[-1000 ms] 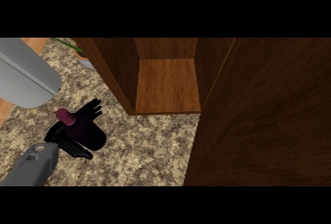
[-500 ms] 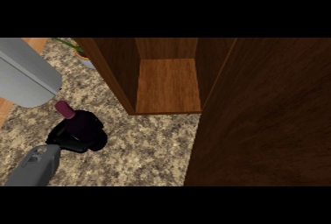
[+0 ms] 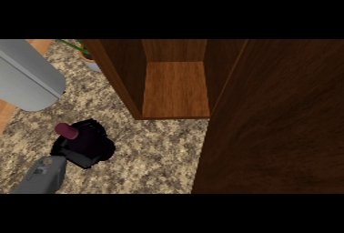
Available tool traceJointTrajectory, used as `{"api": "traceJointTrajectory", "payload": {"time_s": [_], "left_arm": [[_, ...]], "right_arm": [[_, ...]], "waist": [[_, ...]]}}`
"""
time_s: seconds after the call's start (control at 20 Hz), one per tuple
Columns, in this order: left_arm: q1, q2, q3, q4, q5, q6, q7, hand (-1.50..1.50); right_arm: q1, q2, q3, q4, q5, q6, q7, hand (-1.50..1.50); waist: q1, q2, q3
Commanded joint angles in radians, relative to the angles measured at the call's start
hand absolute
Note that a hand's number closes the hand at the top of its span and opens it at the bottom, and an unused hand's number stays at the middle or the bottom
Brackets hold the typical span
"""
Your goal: Pick up the wine, place it into the cabinet and close the cabinet
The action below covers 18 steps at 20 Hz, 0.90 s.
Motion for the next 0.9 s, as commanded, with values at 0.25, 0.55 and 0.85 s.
{"api": "traceJointTrajectory", "payload": {"time_s": [0.25, 0.55, 0.85], "left_arm": [[0.171, -0.174, 0.054, -0.192, 0.094, 0.173, -0.144, 1.50], [0.310, -0.249, -0.028, -0.433, 0.104, 0.171, -0.079, 1.50], [0.370, -0.285, -0.090, -0.666, 0.140, 0.195, 0.076, 1.50]], "right_arm": [[0.070, -0.031, 0.014, -0.174, 0.055, -0.030, 0.030, -1.50], [0.124, -0.065, 0.012, -0.178, 0.049, -0.026, -0.020, -1.50], [0.112, -0.099, 0.003, -0.234, 0.062, -0.028, 0.034, -1.50]], "waist": [[0.019, -0.007, 0.003], [0.021, -0.005, 0.003], [0.016, -0.005, 0.002]]}}
